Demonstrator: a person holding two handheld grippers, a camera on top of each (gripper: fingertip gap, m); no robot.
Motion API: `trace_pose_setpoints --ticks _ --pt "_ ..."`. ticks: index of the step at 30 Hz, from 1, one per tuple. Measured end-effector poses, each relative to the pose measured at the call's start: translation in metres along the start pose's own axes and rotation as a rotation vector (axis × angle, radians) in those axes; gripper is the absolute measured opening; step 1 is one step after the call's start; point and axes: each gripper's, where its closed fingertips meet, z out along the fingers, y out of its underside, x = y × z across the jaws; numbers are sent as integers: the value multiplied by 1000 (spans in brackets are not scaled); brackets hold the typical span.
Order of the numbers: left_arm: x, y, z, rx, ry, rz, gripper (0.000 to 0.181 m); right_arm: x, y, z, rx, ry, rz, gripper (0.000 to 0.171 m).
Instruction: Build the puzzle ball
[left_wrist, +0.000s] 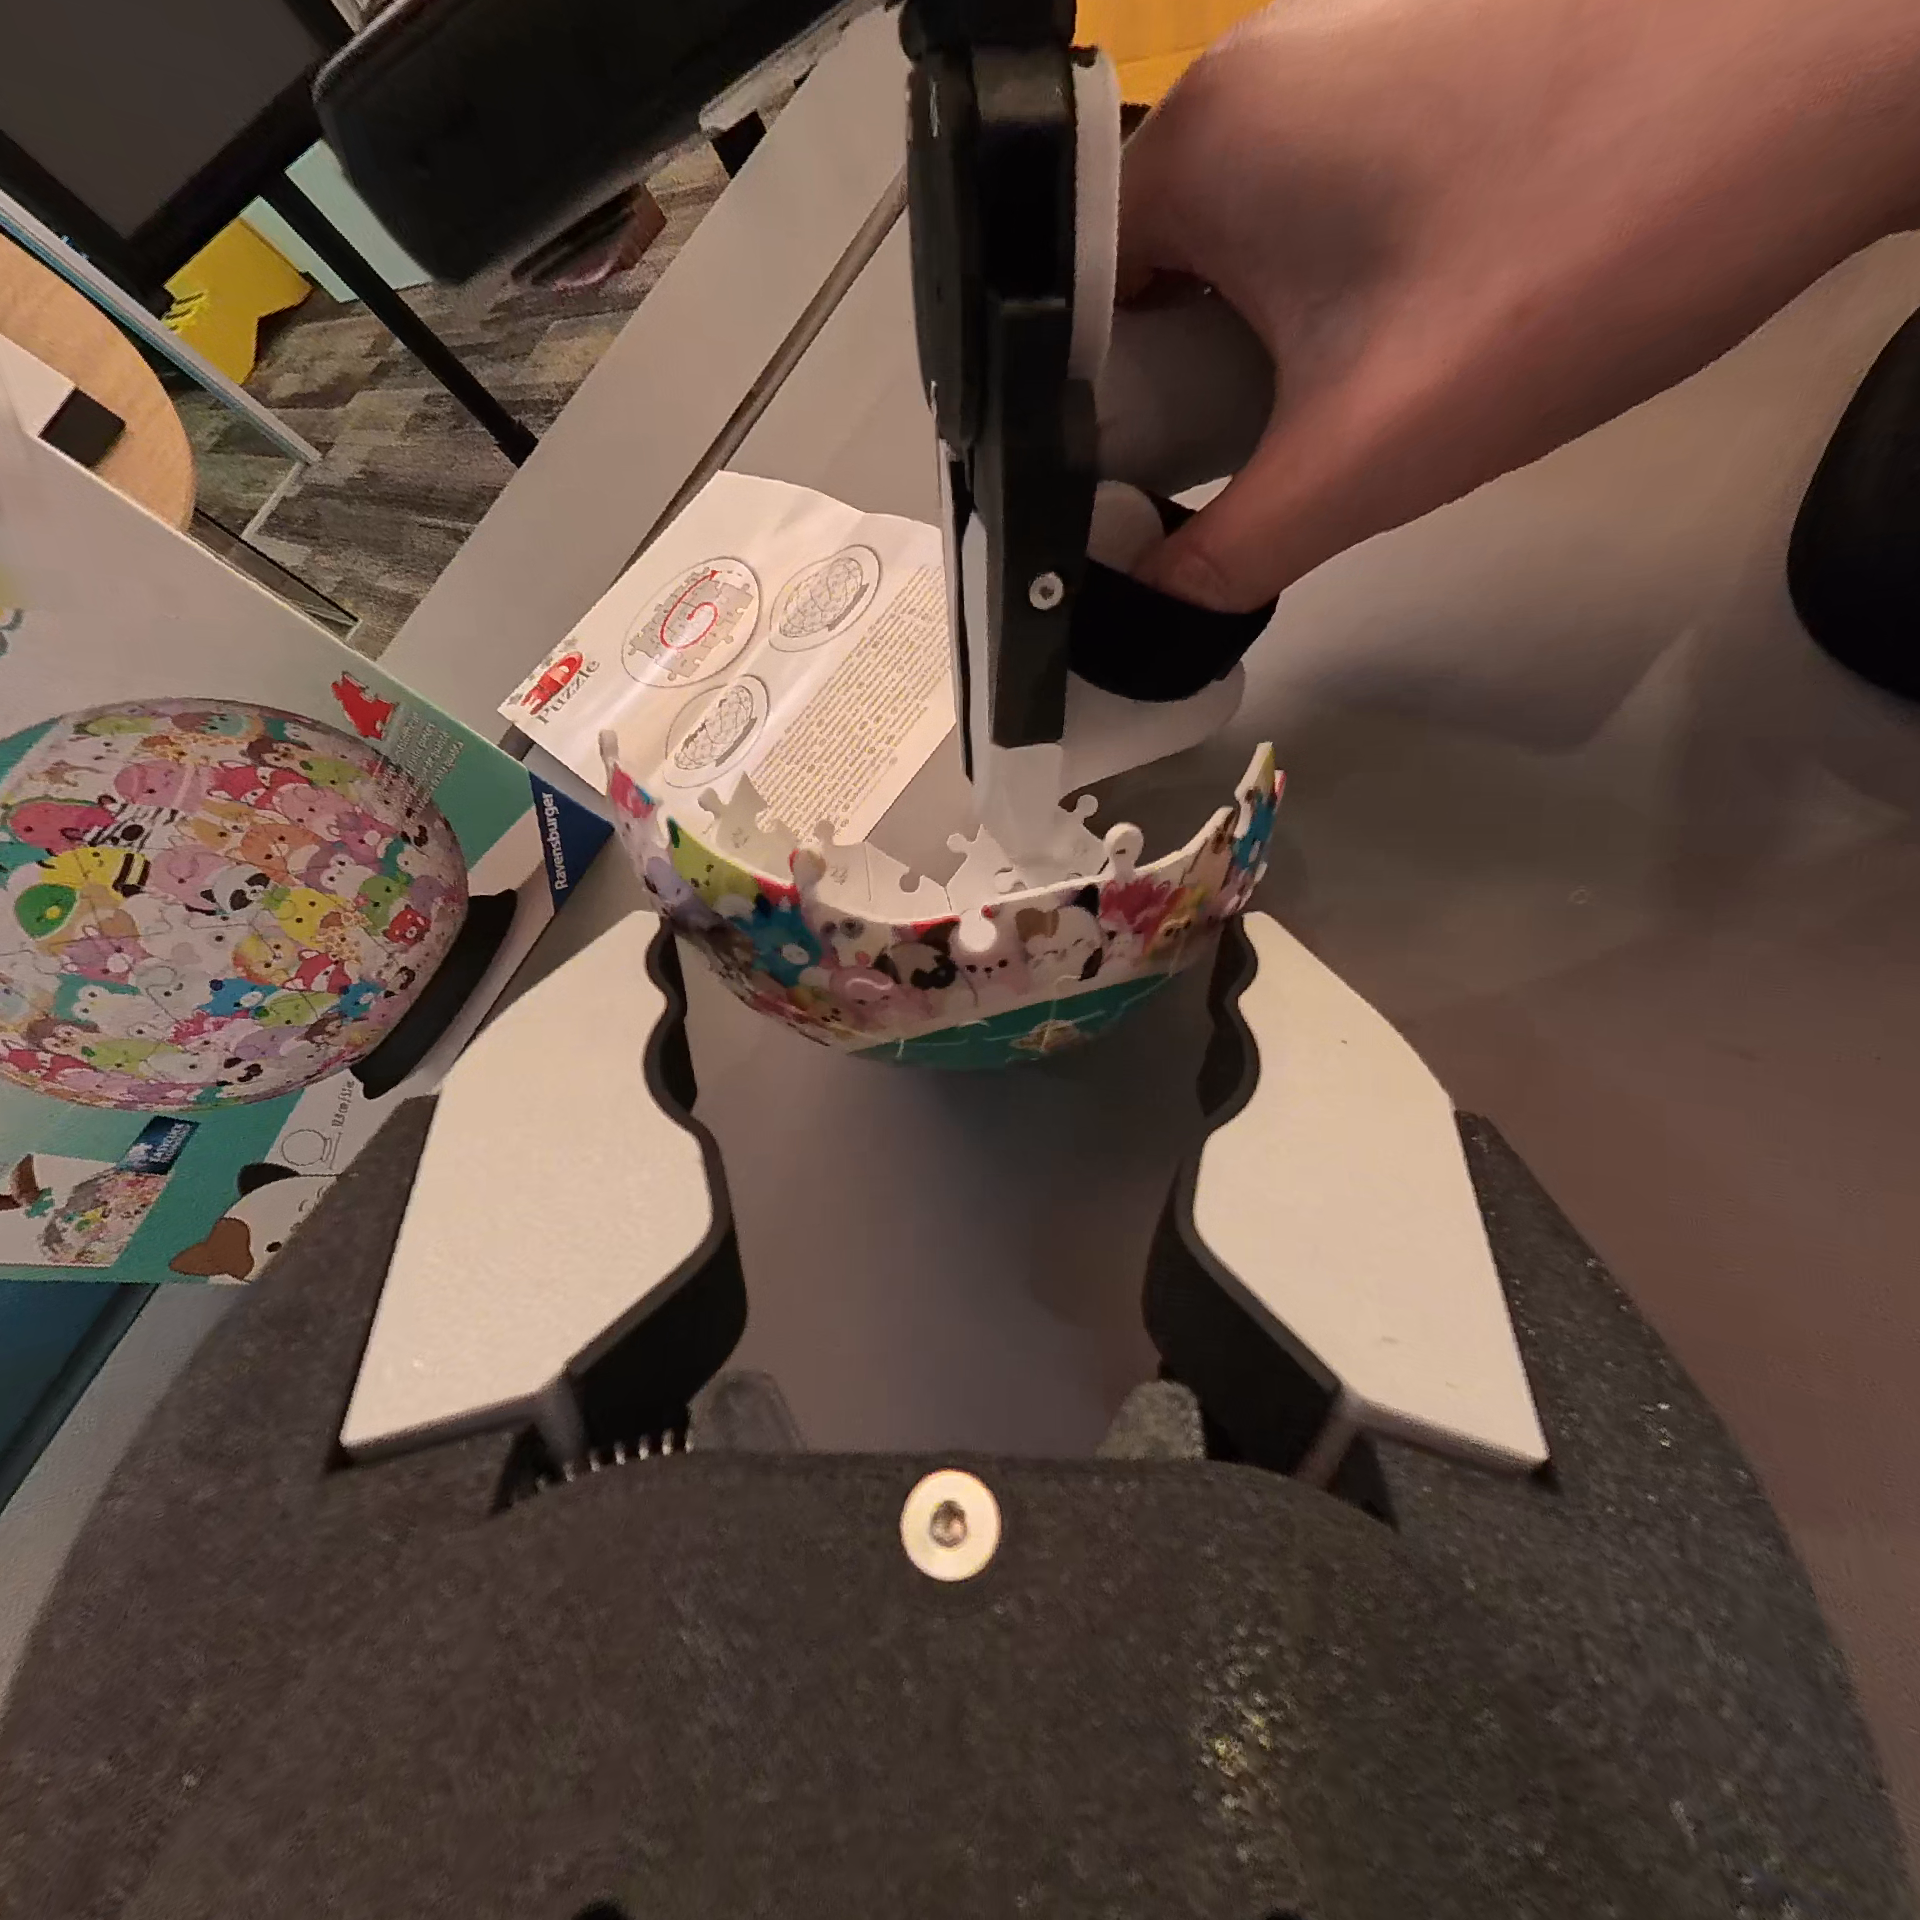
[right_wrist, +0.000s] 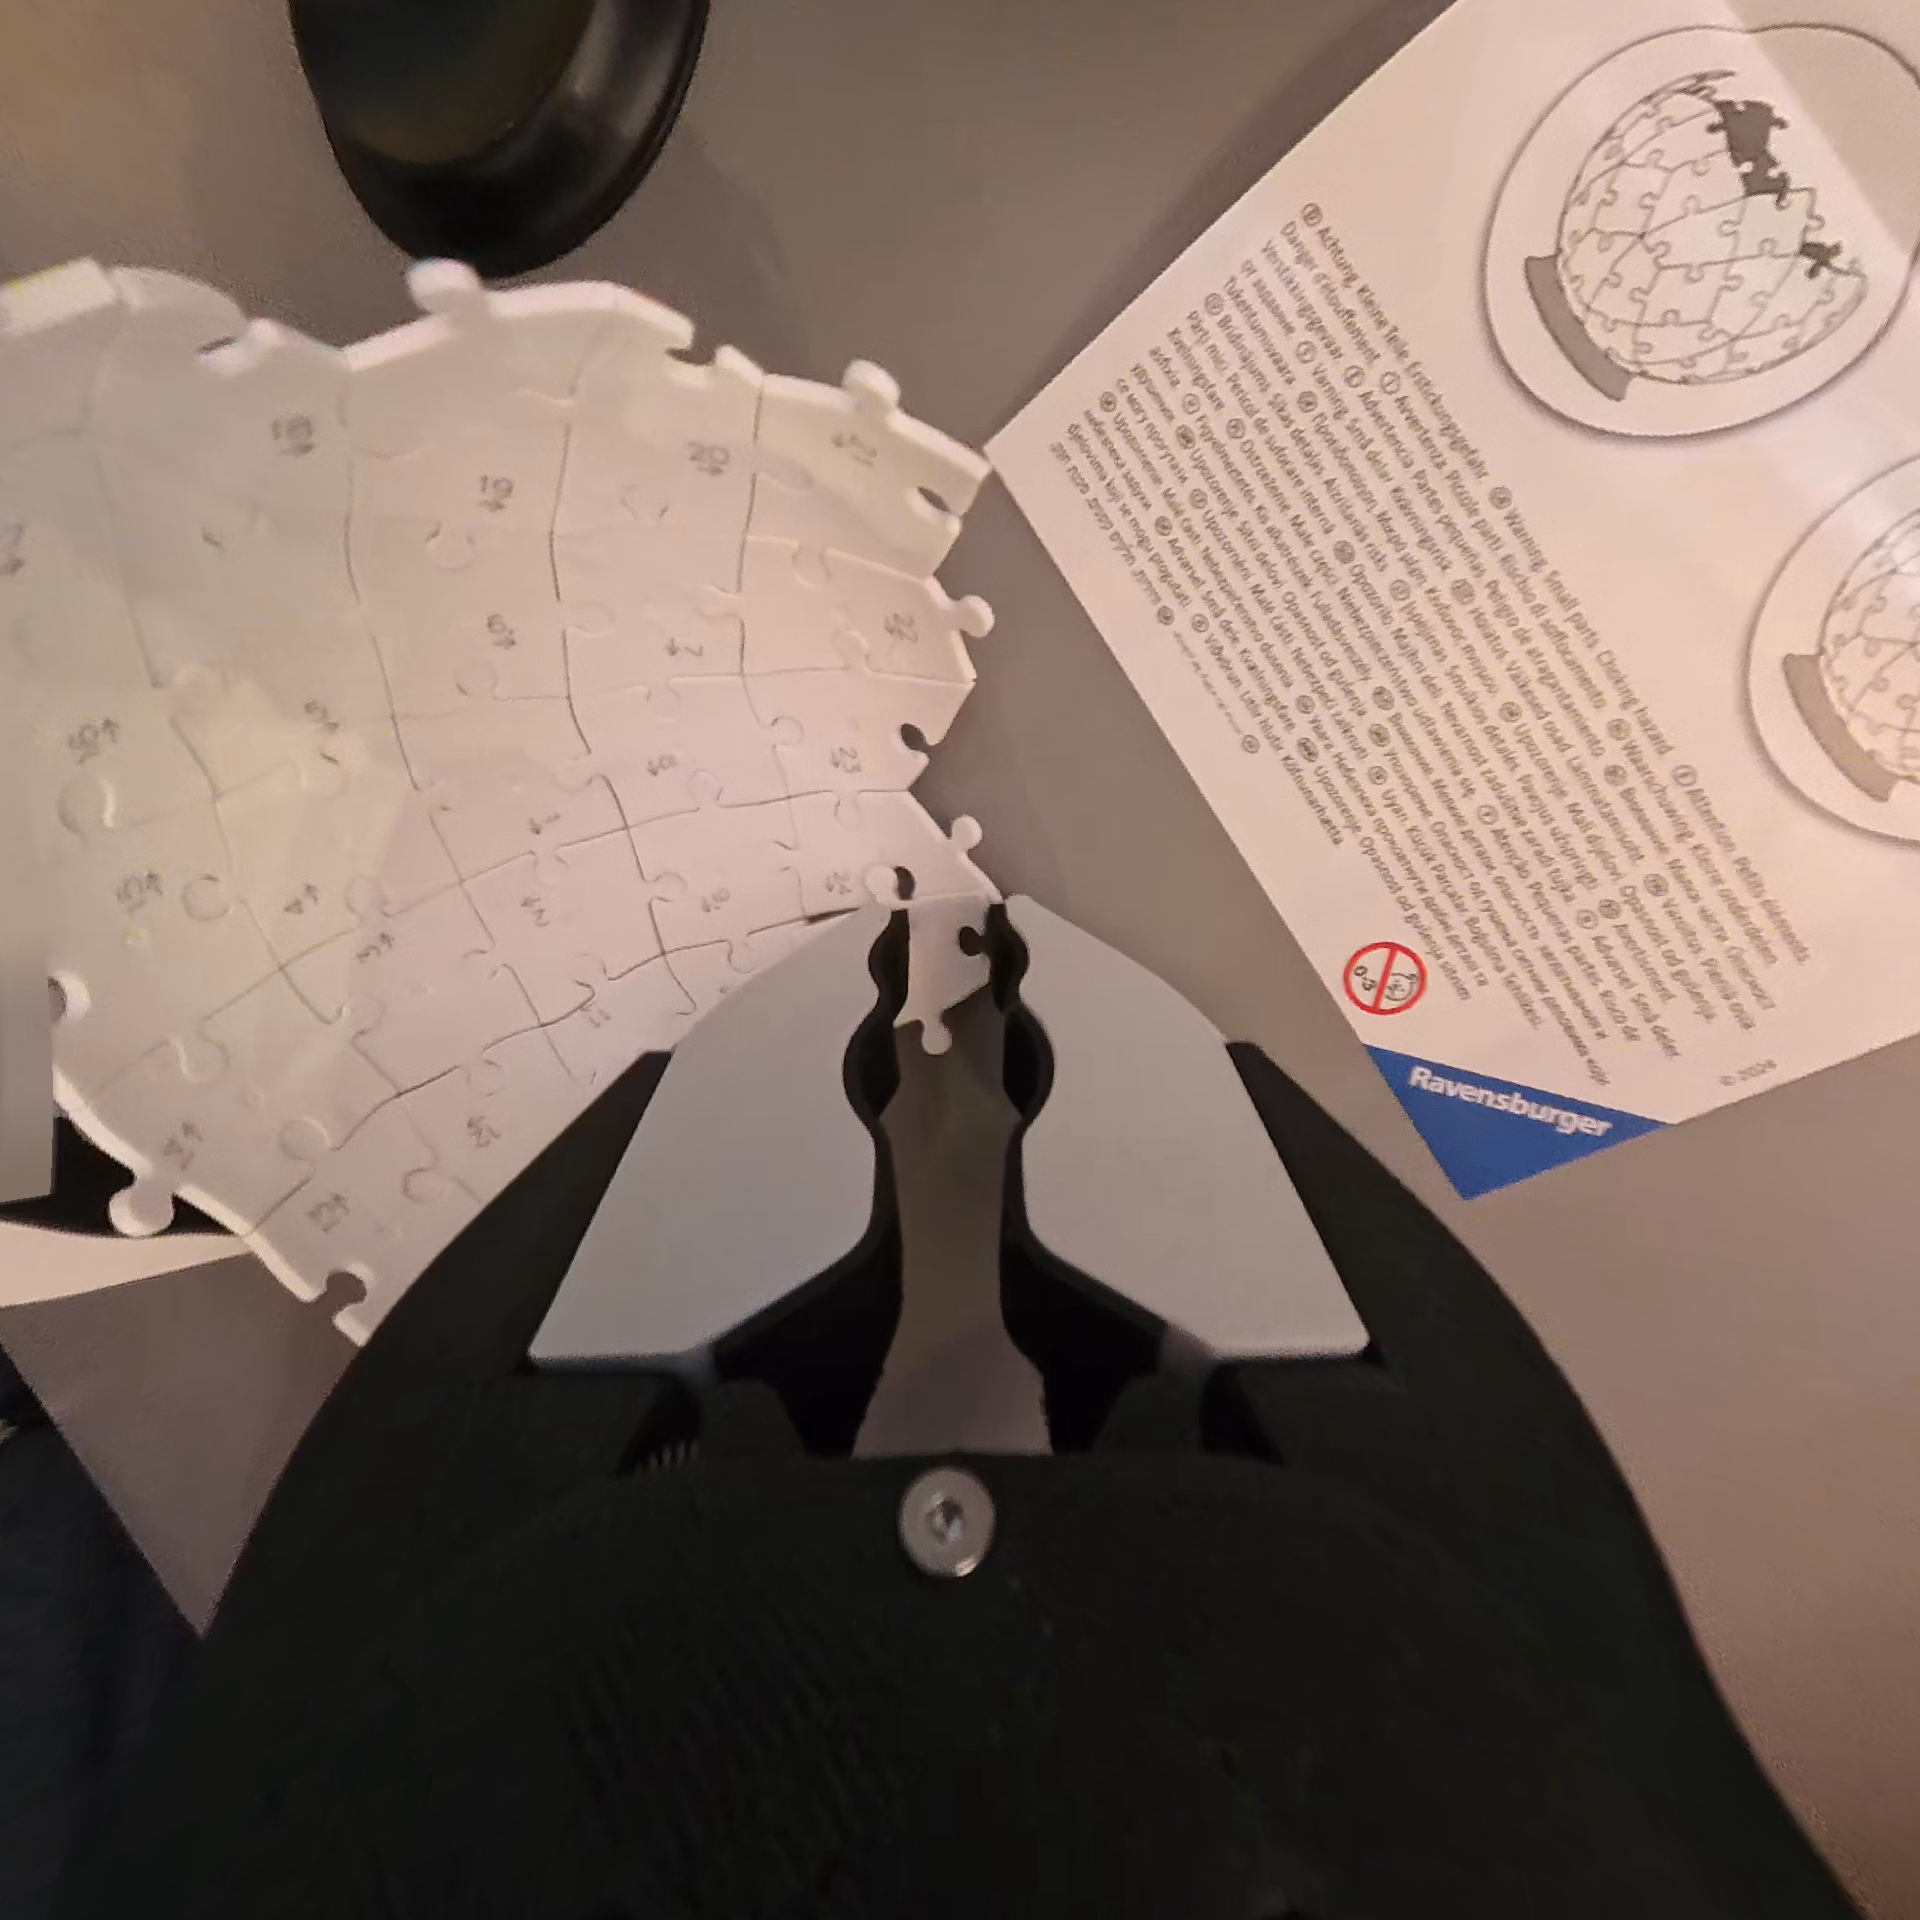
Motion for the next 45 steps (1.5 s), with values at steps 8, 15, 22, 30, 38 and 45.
trace_pose_setpoints --ticks 8,15,22,30,38,45 --pt "1 1 0 0 -20 3 97 -2 1 0 10 1 -30 21" --pt "1 1 0 -7 -22 -2 96 -6 3 0 0 2 -107 28" --pt "0 1 -1 -2 -23 -1 94 -7 4 0 -11 14 -208 31" --pt "-2 2 3 1 -28 4 97 -8 7 -1 -4 -11 -282 34" --pt "-5 10 13 20 -45 -21 112 -8 6 -1 13 -26 -275 33" --pt "-11 16 21 22 -90 -49 116 -7 6 -1 21 -27 -265 30"
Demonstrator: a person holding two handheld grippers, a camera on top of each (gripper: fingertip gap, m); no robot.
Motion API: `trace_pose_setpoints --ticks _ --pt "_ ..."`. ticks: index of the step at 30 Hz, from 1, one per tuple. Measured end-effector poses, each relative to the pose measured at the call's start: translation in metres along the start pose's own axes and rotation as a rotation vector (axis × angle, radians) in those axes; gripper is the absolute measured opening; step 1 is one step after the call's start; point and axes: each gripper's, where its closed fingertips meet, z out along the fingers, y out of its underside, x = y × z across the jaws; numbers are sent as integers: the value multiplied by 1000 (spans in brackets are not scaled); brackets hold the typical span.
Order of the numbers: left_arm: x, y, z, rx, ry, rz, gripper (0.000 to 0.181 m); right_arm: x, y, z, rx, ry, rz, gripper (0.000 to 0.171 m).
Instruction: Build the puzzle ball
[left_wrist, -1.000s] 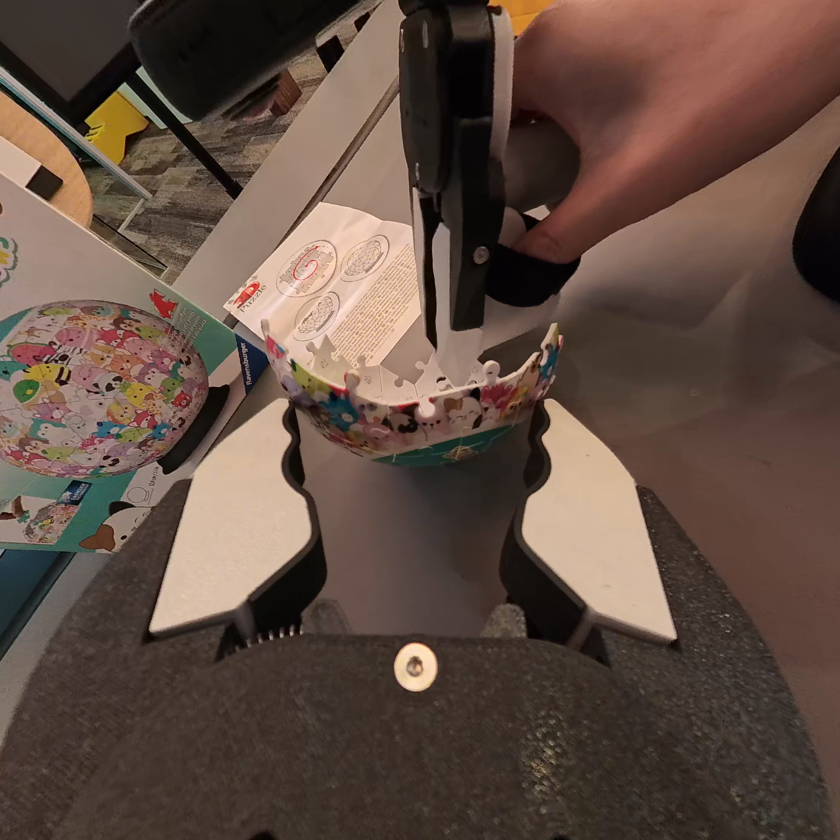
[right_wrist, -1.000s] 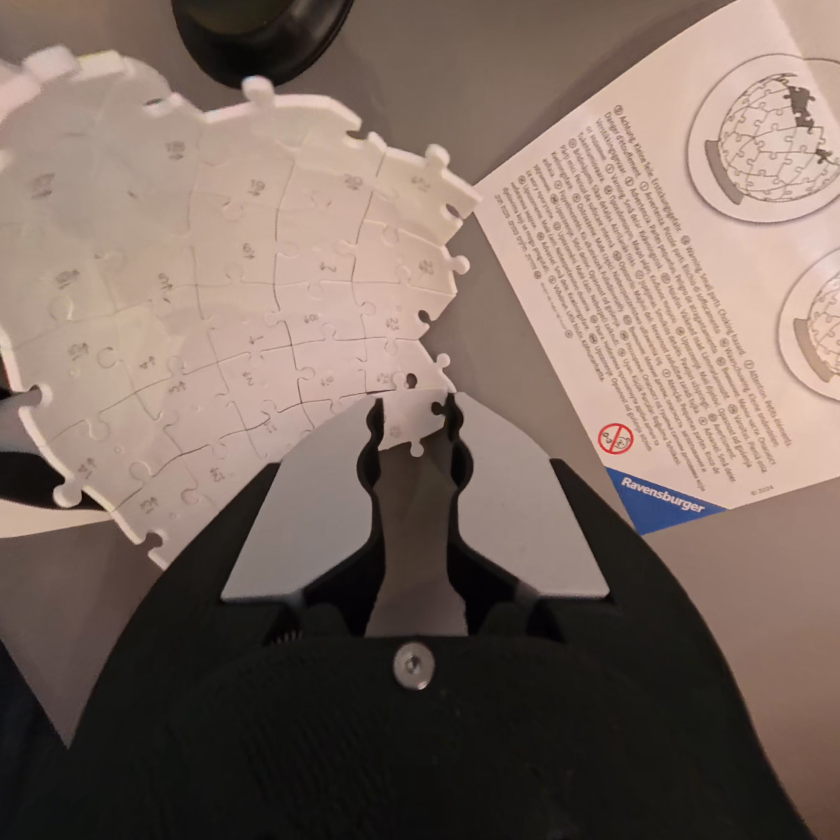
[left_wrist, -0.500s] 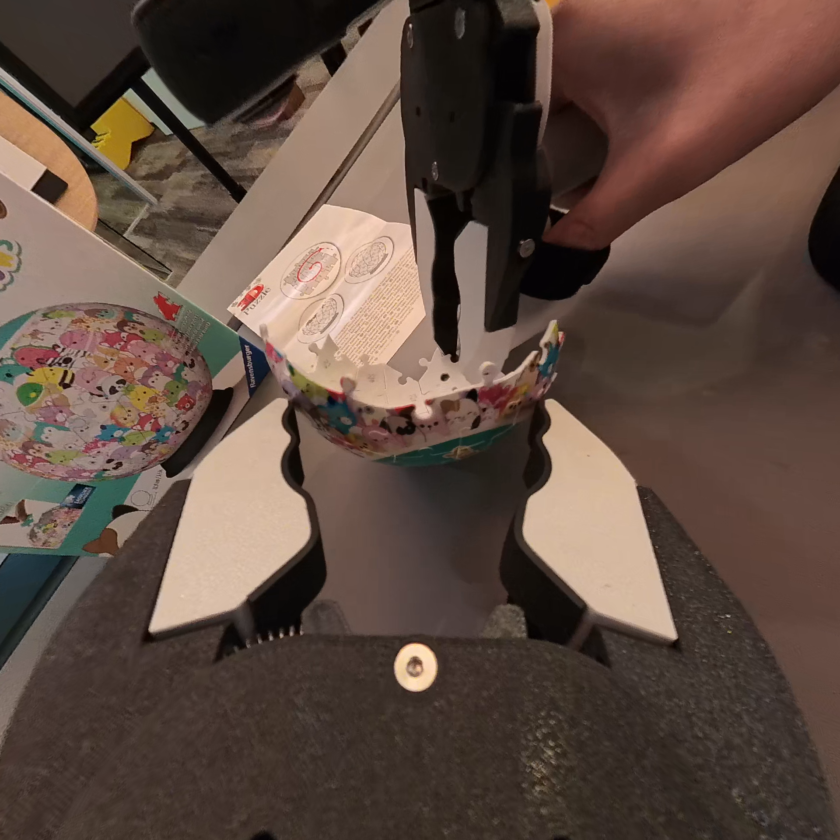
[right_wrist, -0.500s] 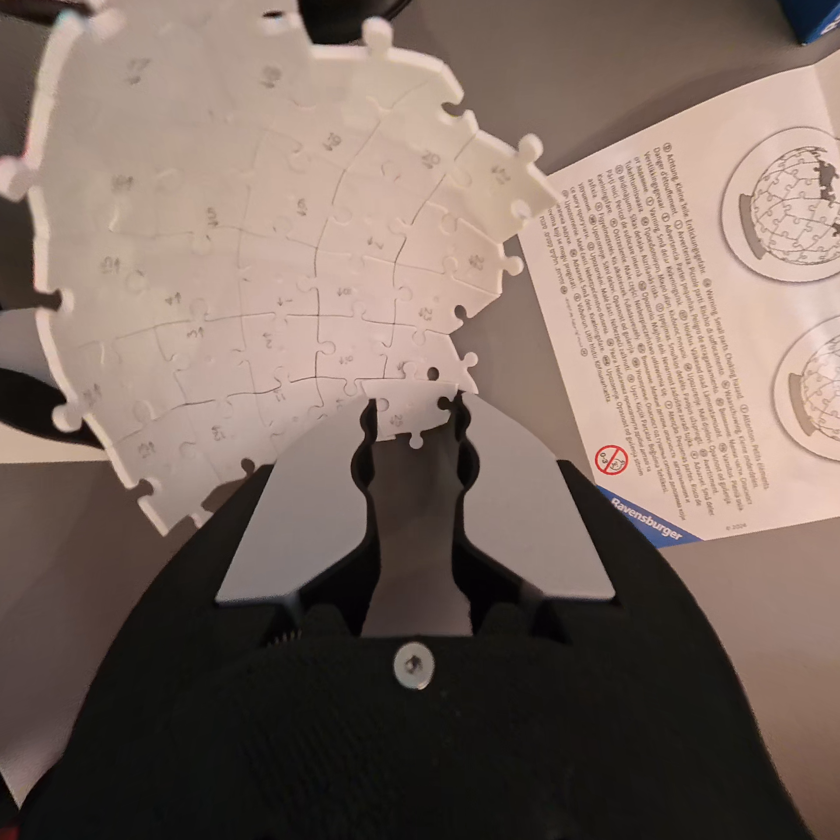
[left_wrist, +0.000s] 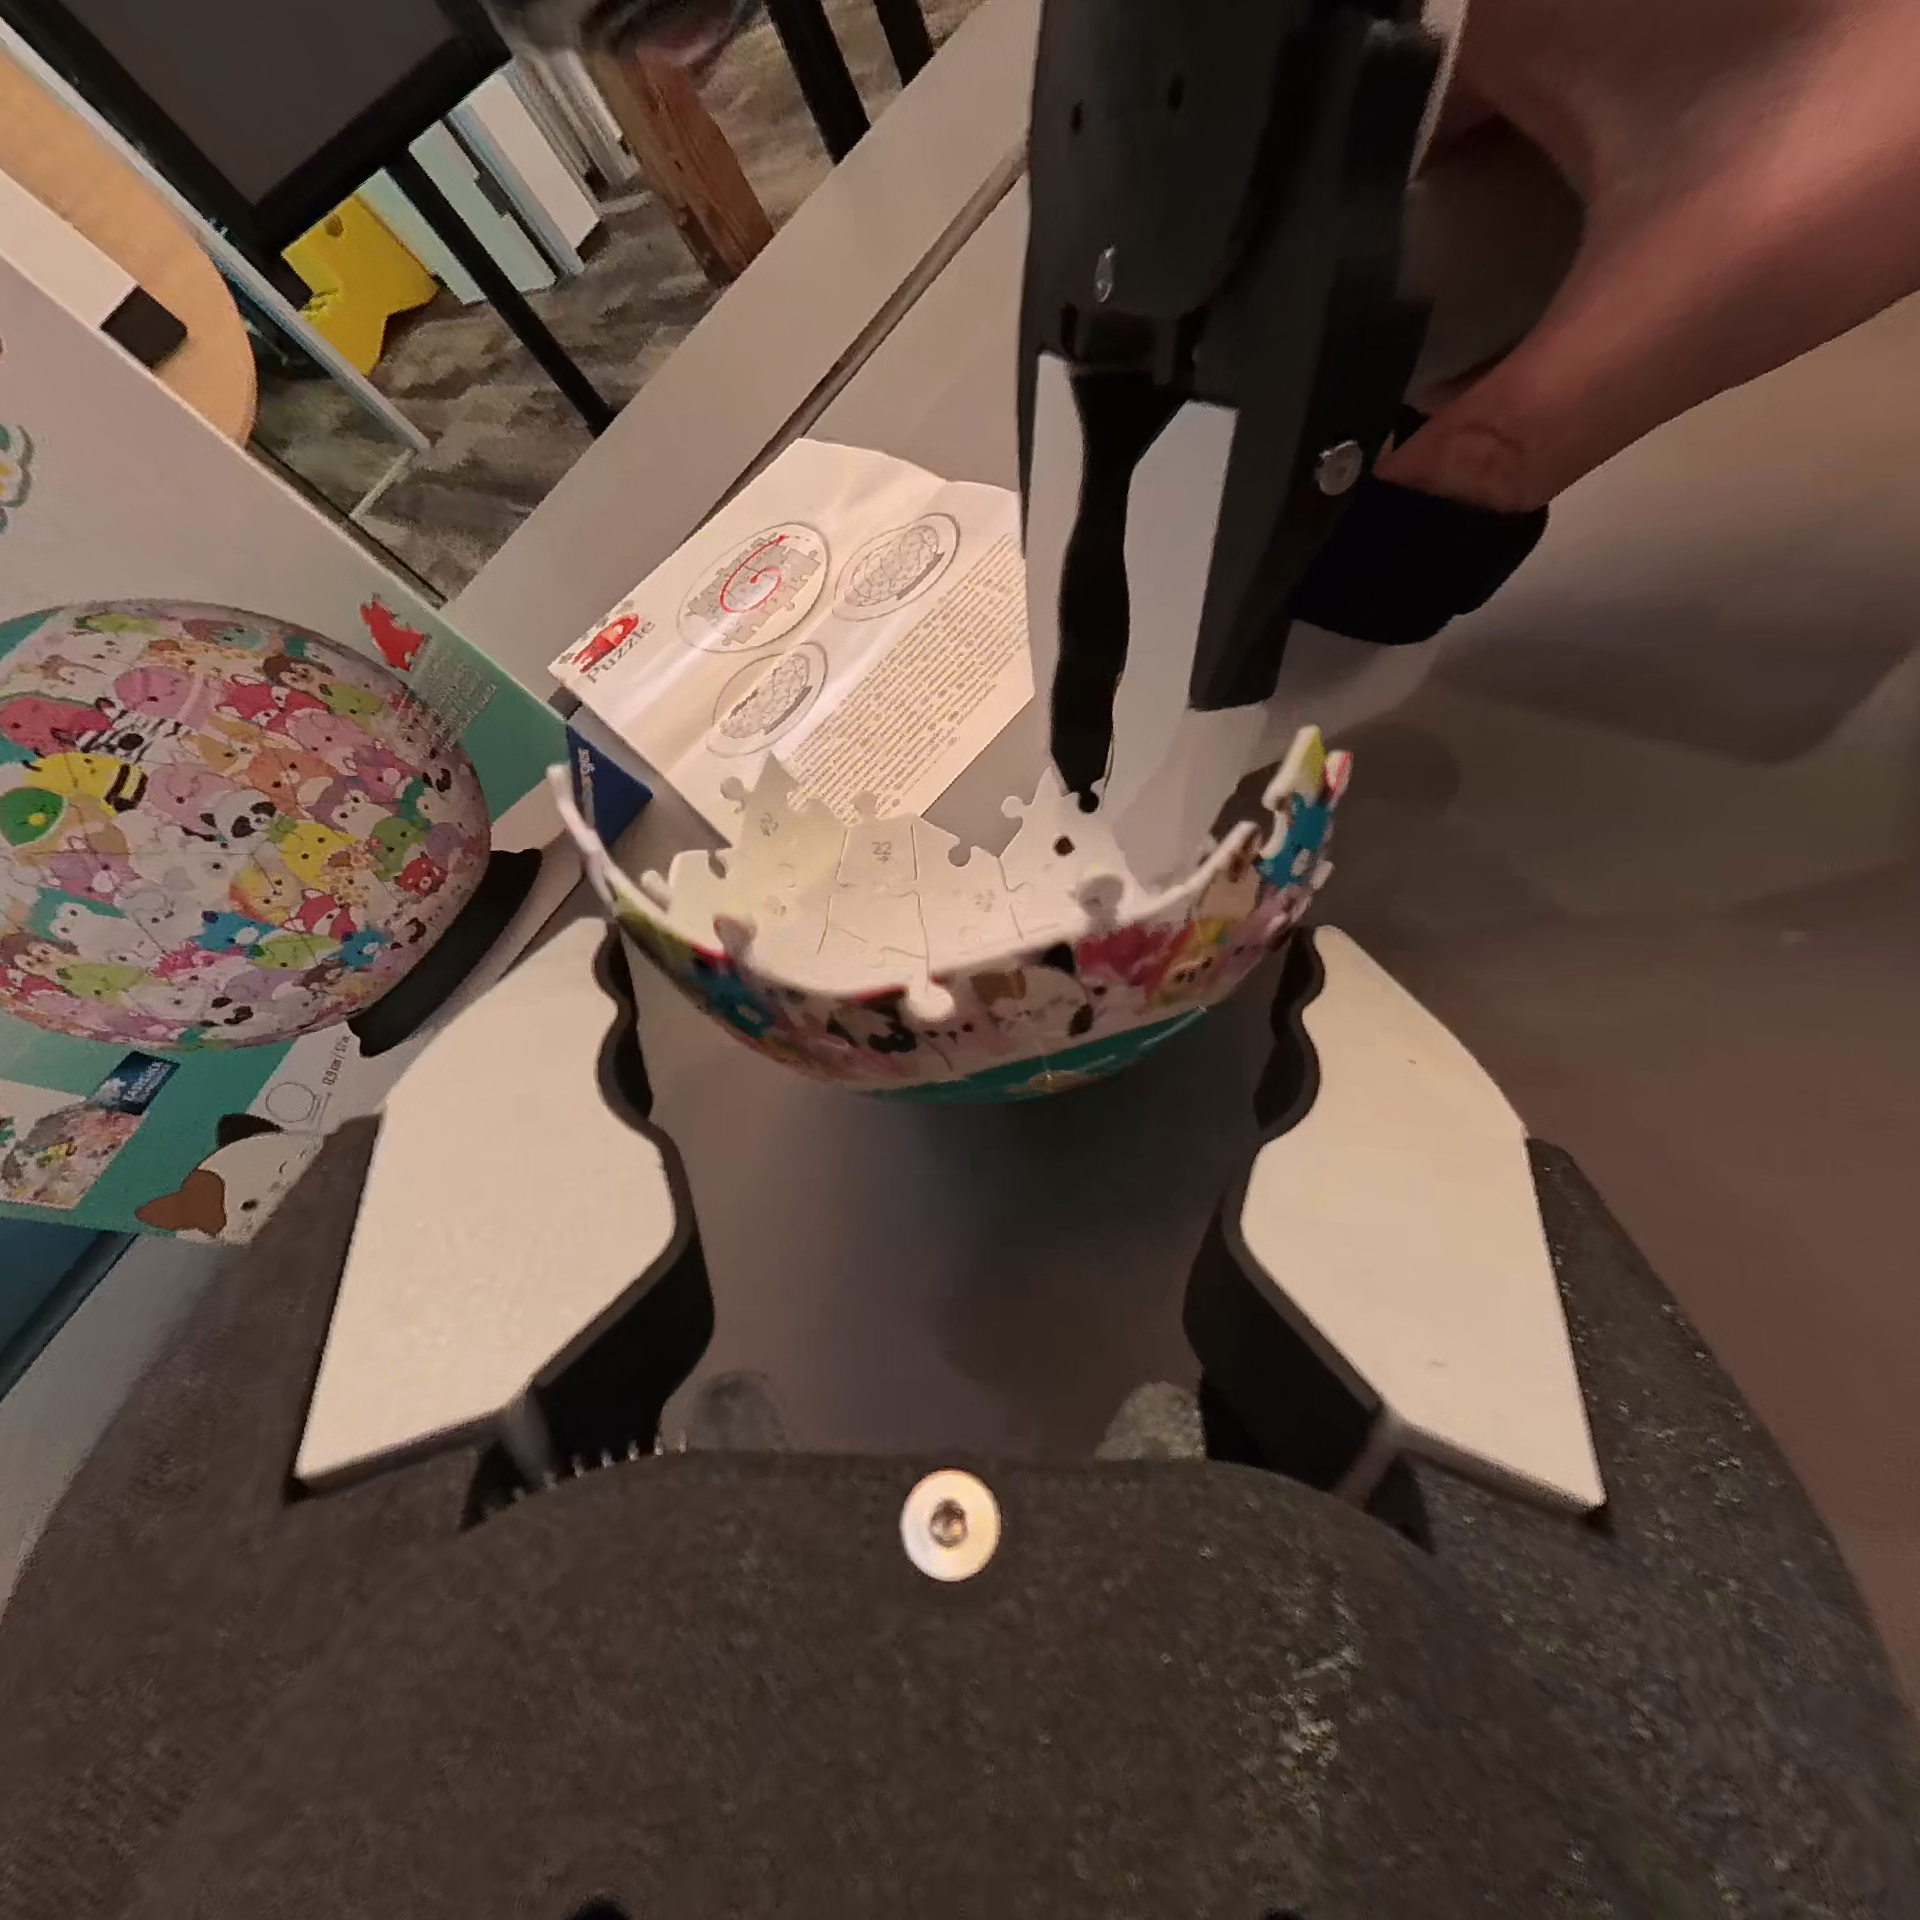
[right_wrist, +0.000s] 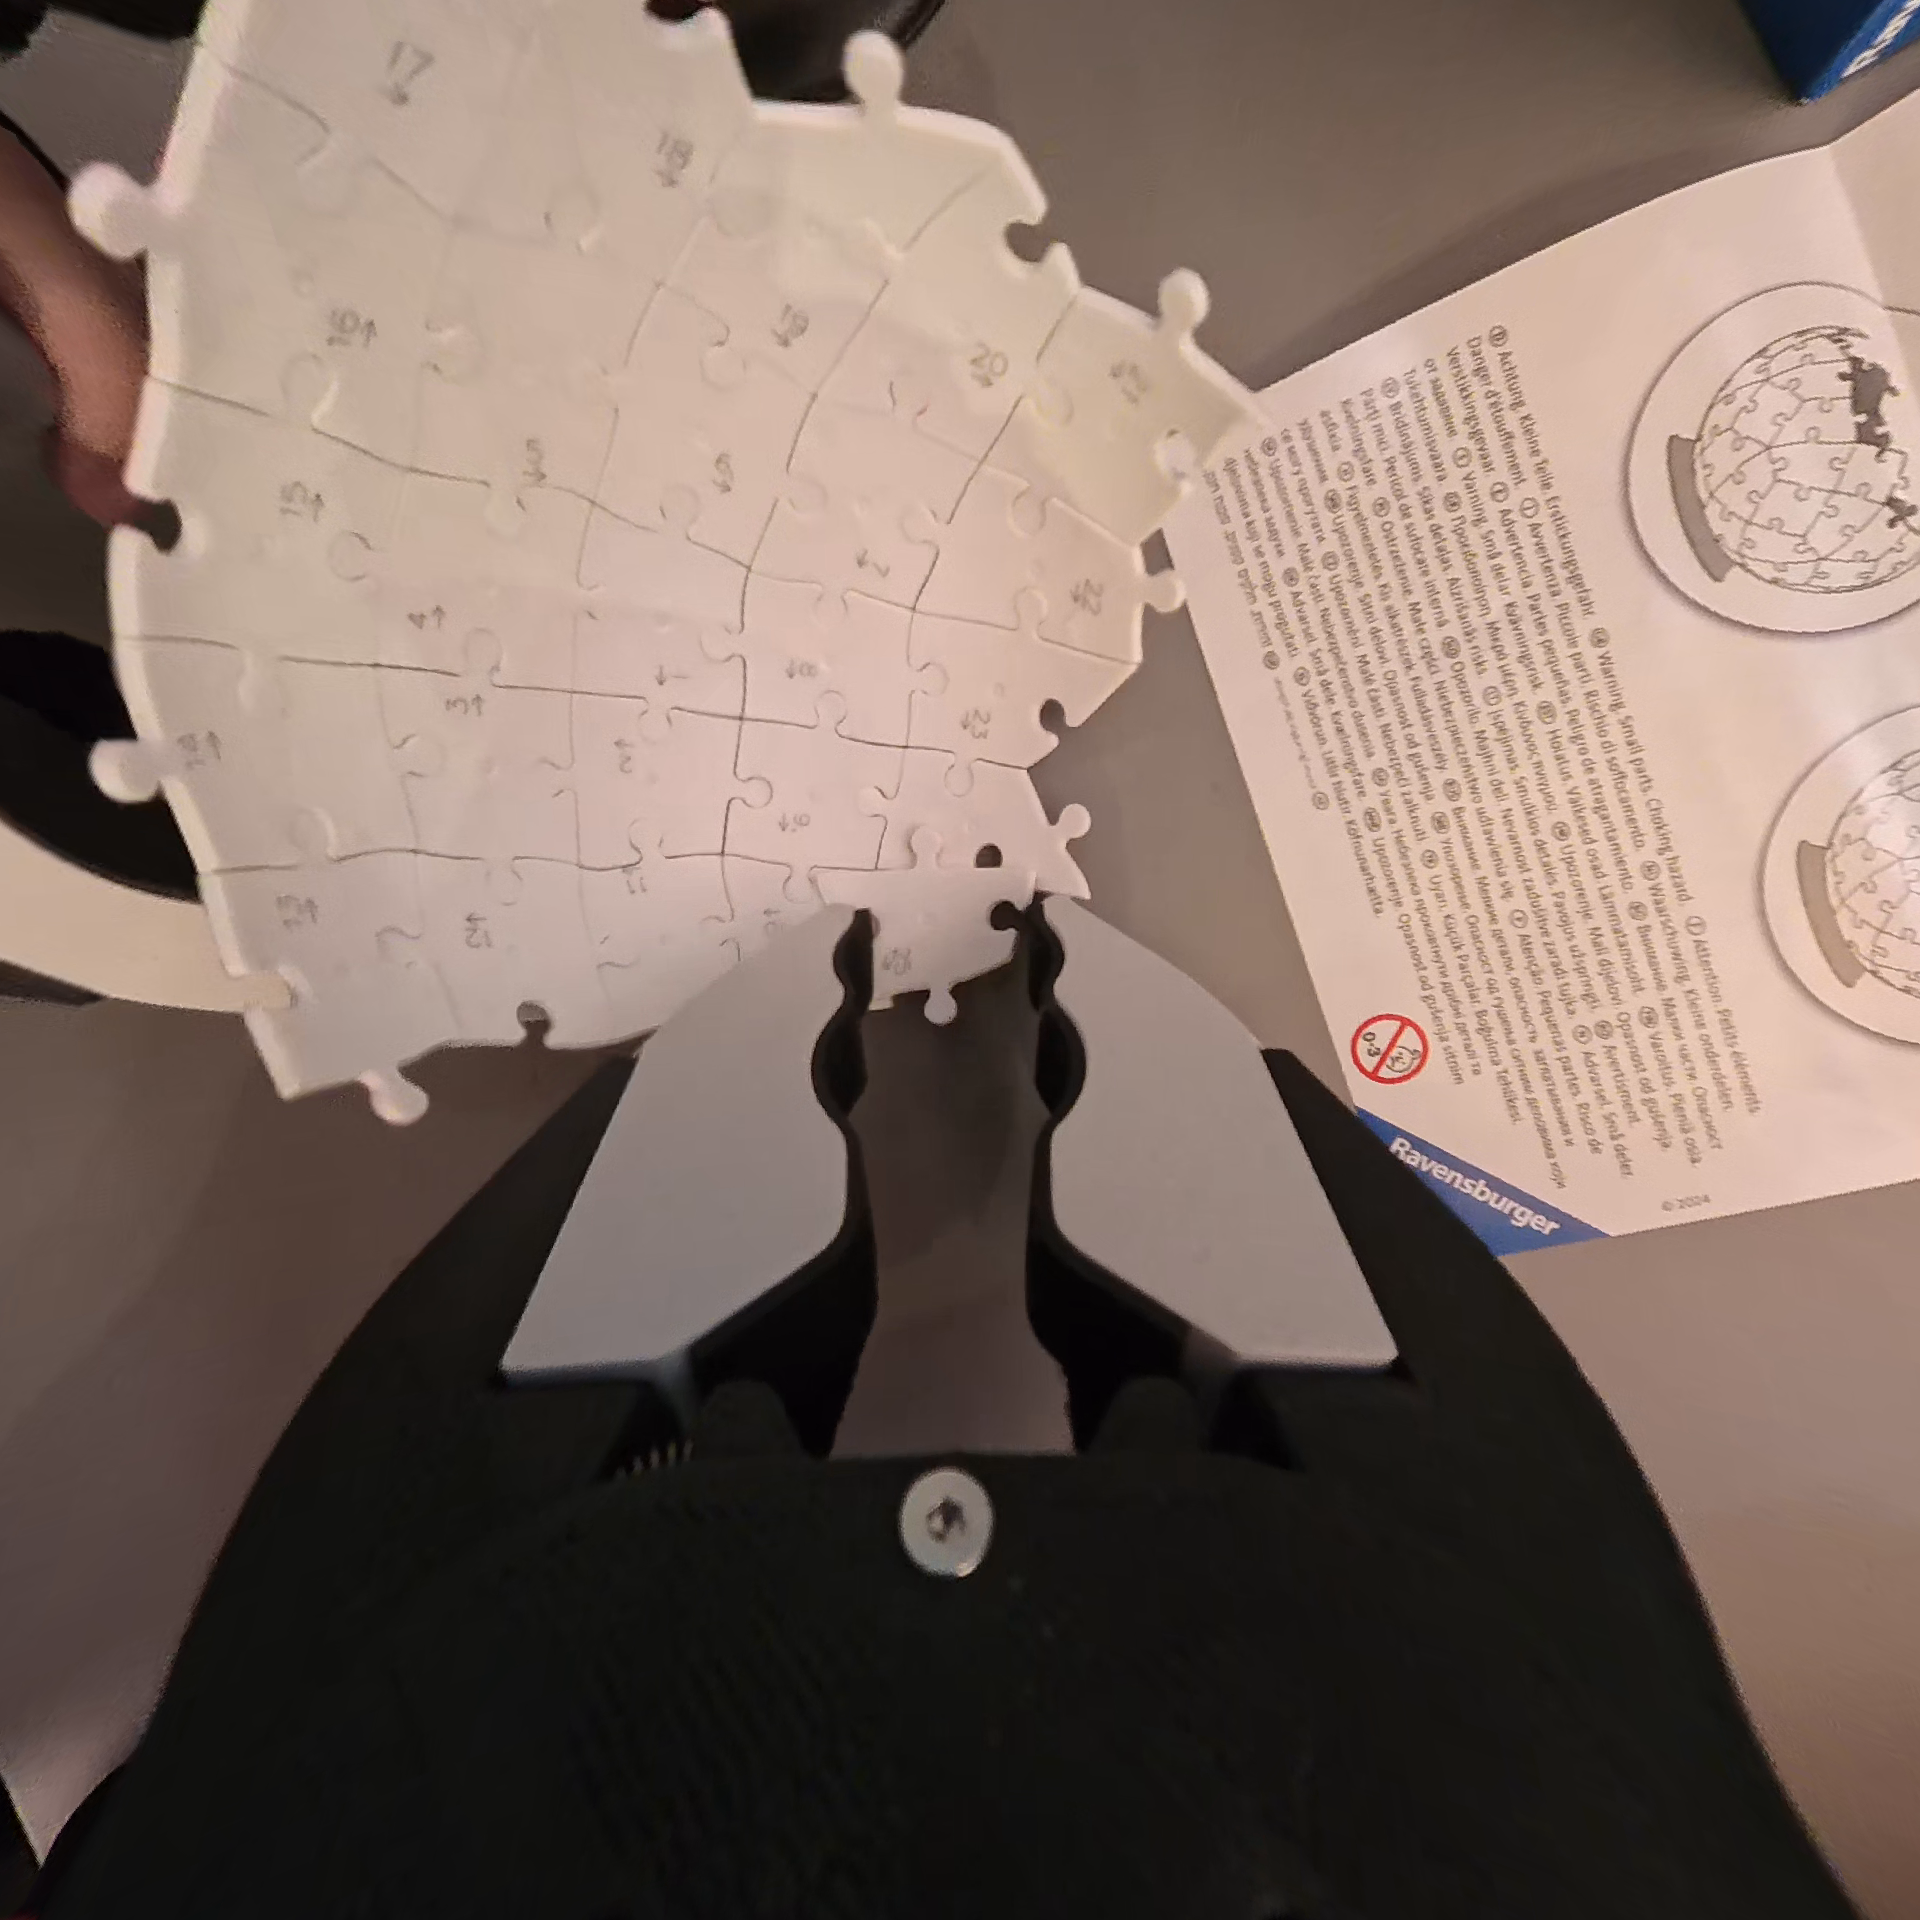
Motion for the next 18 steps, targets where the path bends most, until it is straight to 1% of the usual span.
trace_pose_setpoints --ticks 2,5,10,16,18 --pt "0 3 1 -6 -2 -22 121 0 0 0 0 -1 3 30" --pt "0 5 2 -5 -6 -34 123 0 0 0 2 -6 8 30" --pt "1 2 3 6 7 -37 122 -1 0 0 4 -18 23 31" --pt "-2 4 4 -8 -7 11 122 2 1 -4 34 -76 58 34" --pt "-3 5 3 -16 -17 29 121 6 2 -7 41 -65 58 38"
